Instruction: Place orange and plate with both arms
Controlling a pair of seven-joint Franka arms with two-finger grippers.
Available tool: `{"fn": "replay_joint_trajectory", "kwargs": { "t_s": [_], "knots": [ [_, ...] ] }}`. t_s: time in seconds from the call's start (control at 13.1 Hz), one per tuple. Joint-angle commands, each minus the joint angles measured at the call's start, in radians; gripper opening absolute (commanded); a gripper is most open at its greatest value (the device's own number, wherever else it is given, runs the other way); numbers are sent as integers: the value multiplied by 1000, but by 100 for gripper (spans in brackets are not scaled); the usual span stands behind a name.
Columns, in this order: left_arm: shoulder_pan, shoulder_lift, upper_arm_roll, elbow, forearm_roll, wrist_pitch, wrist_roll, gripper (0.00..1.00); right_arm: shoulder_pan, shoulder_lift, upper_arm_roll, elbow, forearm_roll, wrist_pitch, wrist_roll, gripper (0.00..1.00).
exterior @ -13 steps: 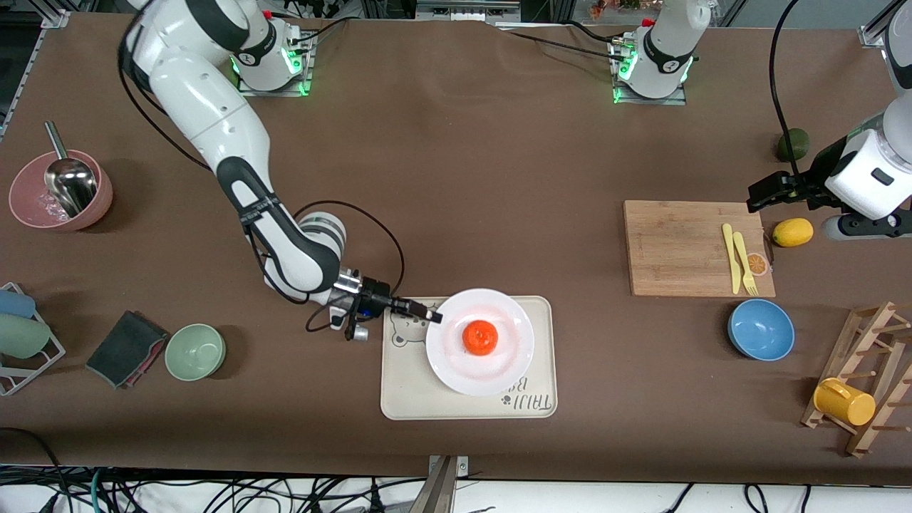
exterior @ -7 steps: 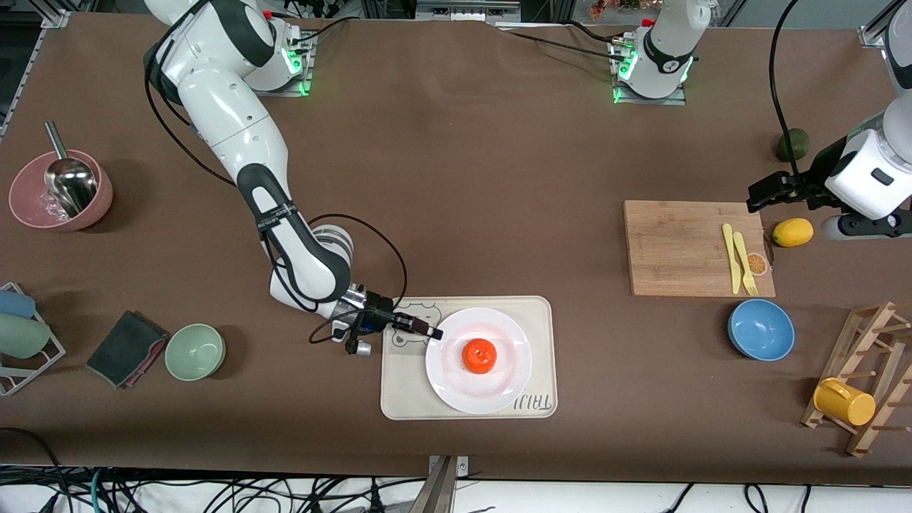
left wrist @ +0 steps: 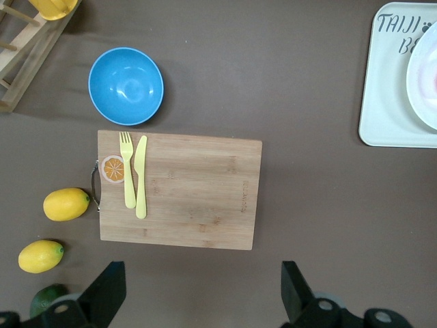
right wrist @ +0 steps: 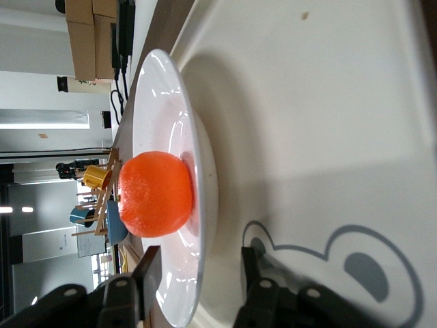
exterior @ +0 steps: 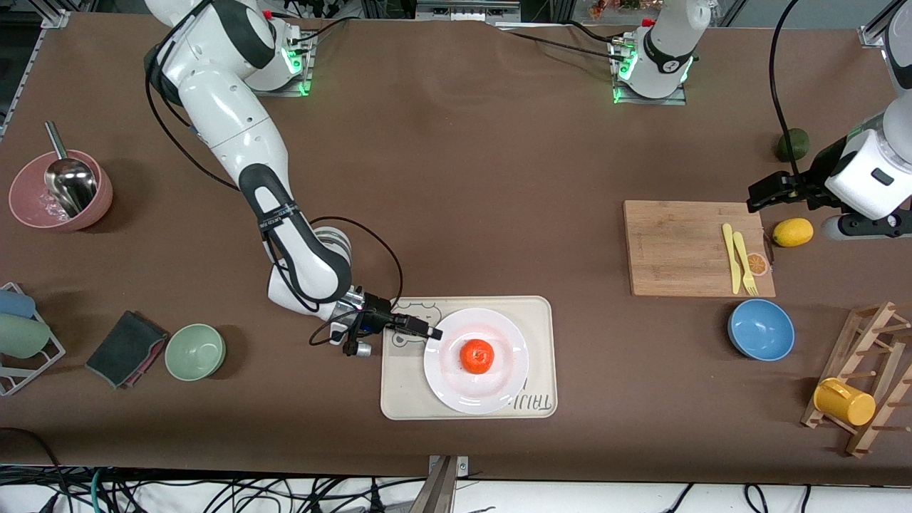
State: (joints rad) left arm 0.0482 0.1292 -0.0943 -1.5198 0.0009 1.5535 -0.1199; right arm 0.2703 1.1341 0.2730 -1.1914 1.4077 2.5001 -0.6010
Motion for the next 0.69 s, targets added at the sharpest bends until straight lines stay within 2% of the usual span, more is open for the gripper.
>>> {"fn": "replay_joint_trajectory", "kwargs": {
  "t_s": [0.0,0.31,0.46,0.61],
  "knots": [
    [1,12,-2,27,2,-20,-3,100,6,13,-12,30,-49,-6,20,100],
    [1,13,-2,27,2,-20,-3,100,3,10,-15,62,-74,-20,20,100],
    [1,14,-2,27,2,-20,-3,100,-2,10,-37,67,-218,-73,20,100],
    [1,14,-2,27,2,-20,-3,100,-6,-2,-63,67,-307,-128,27,100]
  ]
}}
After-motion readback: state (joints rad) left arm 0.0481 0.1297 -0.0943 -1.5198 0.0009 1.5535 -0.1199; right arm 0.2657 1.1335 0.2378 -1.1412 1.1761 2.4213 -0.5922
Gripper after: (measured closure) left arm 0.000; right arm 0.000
